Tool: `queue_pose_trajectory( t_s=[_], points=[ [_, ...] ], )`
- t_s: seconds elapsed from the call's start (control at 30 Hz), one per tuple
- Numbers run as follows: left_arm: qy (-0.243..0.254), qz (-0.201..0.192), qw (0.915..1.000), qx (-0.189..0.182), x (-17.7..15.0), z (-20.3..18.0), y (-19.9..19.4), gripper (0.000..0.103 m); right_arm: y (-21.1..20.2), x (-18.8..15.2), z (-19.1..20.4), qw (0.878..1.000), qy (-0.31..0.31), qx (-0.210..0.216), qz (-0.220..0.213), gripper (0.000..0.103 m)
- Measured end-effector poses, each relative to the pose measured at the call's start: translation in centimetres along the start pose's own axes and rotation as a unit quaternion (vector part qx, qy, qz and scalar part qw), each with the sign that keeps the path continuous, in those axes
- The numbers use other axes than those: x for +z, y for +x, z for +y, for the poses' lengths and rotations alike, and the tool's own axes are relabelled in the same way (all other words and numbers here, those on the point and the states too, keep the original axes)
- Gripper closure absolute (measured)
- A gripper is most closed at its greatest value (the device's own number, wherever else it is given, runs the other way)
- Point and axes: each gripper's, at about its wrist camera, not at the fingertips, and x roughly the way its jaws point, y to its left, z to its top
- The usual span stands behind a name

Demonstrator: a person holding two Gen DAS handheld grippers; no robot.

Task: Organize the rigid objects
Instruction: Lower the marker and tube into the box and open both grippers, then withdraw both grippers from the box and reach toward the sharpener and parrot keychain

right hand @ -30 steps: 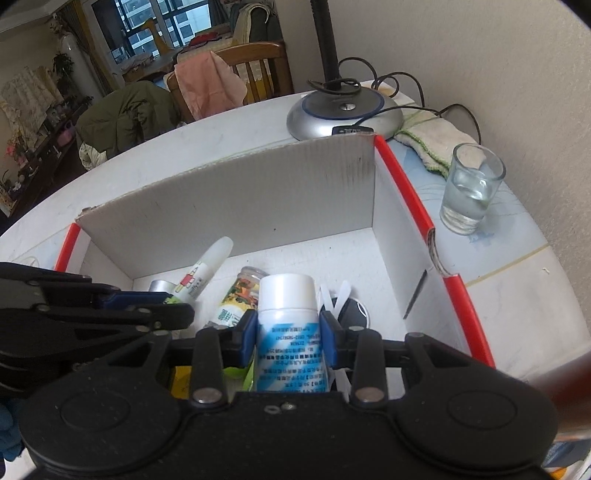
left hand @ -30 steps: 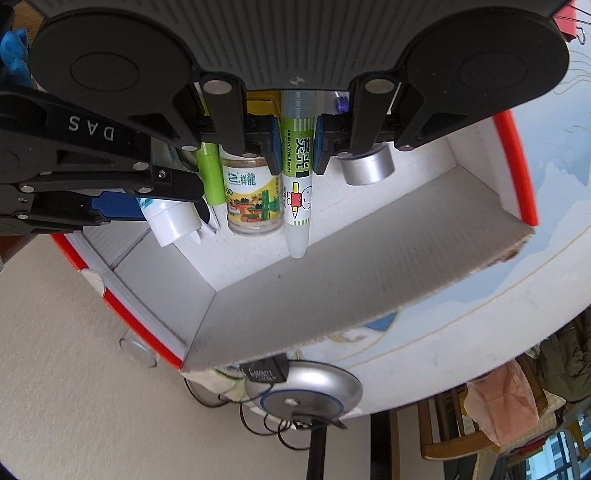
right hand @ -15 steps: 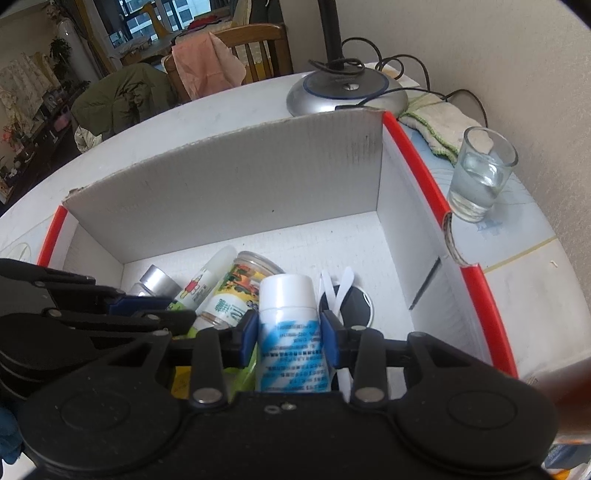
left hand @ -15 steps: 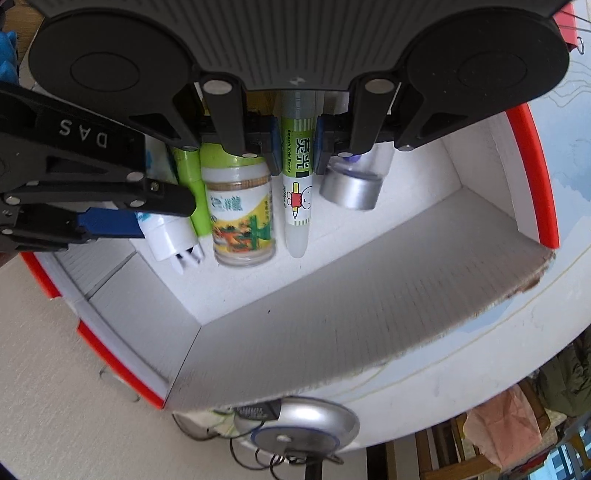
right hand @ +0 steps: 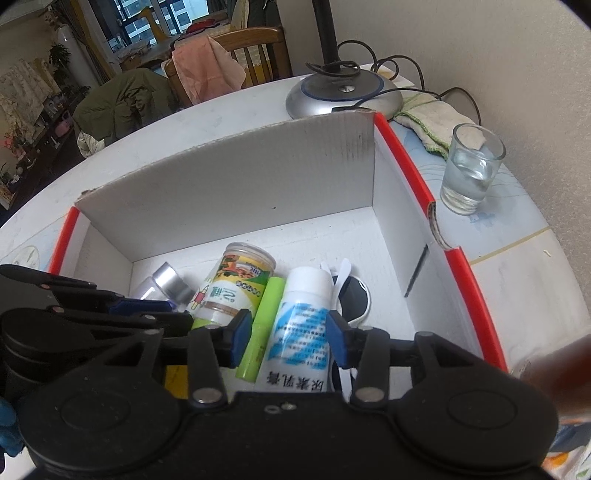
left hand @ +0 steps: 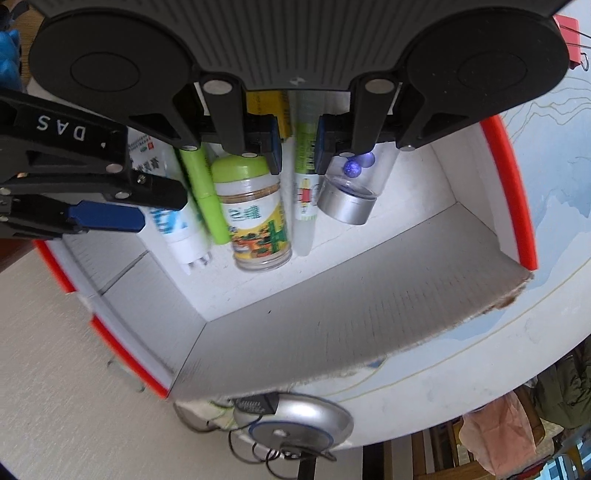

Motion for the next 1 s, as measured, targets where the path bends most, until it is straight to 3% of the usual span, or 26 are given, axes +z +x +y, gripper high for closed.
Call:
queue_pose_trajectory(
  t_s=[0.7, 1.0],
  points=[
    [-0.004, -0.105, 0.9927, -0.06, -5.1, 1.3, -10.2, 0.085, -7.0, -2.3, 4.0, 0.999, -0.004, 0.008, -0.053, 0.046],
    [-0.004, -0.156, 0.9859, -0.059, -8.8, 3.2, -15.1, 0.085, -10.1, -4.2, 7.2, 0.997, -0.001, 0.01, -0.08, 0.039]
  ],
)
